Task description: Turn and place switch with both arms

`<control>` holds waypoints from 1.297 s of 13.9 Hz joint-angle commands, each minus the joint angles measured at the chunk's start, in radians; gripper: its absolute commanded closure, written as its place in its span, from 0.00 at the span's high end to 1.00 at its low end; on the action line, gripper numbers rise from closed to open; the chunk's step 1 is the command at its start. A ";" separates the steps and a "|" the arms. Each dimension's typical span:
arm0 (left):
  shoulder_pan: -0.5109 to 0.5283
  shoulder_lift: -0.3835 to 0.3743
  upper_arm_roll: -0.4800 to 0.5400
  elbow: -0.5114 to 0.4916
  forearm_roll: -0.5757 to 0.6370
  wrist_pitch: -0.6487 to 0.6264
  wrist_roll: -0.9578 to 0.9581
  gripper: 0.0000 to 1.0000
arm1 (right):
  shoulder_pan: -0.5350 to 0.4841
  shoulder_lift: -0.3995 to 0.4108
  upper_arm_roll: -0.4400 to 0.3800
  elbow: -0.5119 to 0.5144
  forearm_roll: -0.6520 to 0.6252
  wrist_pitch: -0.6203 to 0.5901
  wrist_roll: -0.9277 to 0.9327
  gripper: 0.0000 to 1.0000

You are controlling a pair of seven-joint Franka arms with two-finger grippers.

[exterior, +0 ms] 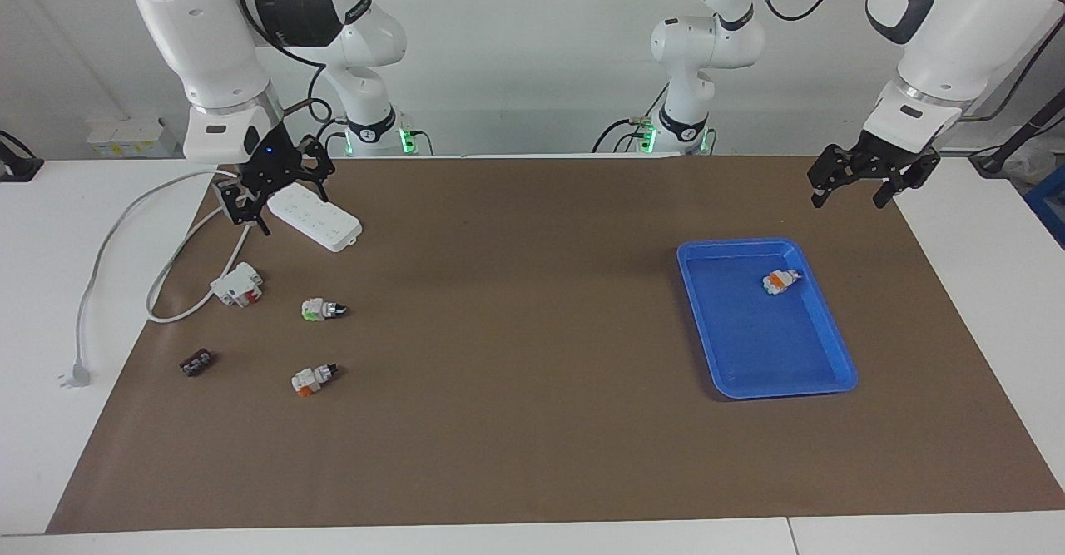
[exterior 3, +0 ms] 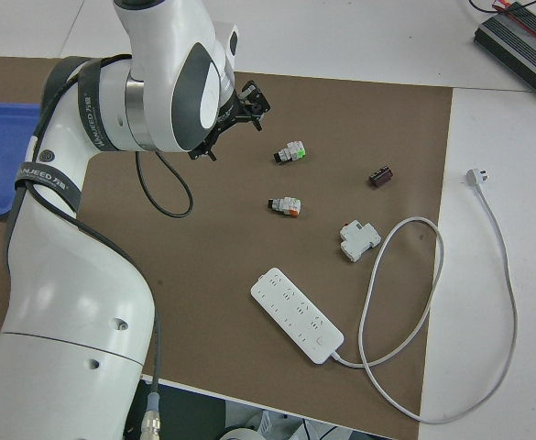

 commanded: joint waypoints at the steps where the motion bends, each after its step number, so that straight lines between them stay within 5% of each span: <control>1: 0.003 -0.029 -0.002 -0.032 -0.009 0.010 -0.005 1.00 | -0.041 -0.027 0.006 -0.090 -0.003 0.043 -0.291 1.00; 6: 0.003 -0.029 -0.002 -0.031 -0.009 0.010 -0.005 1.00 | -0.061 0.118 0.007 -0.079 0.039 0.193 -0.843 1.00; 9: 0.003 -0.029 -0.002 -0.032 -0.009 0.010 -0.005 1.00 | -0.090 0.257 0.009 0.044 0.056 0.209 -1.121 1.00; 18: 0.003 -0.029 -0.002 -0.031 -0.009 0.011 -0.005 1.00 | -0.112 0.518 0.021 0.221 0.041 0.275 -1.349 1.00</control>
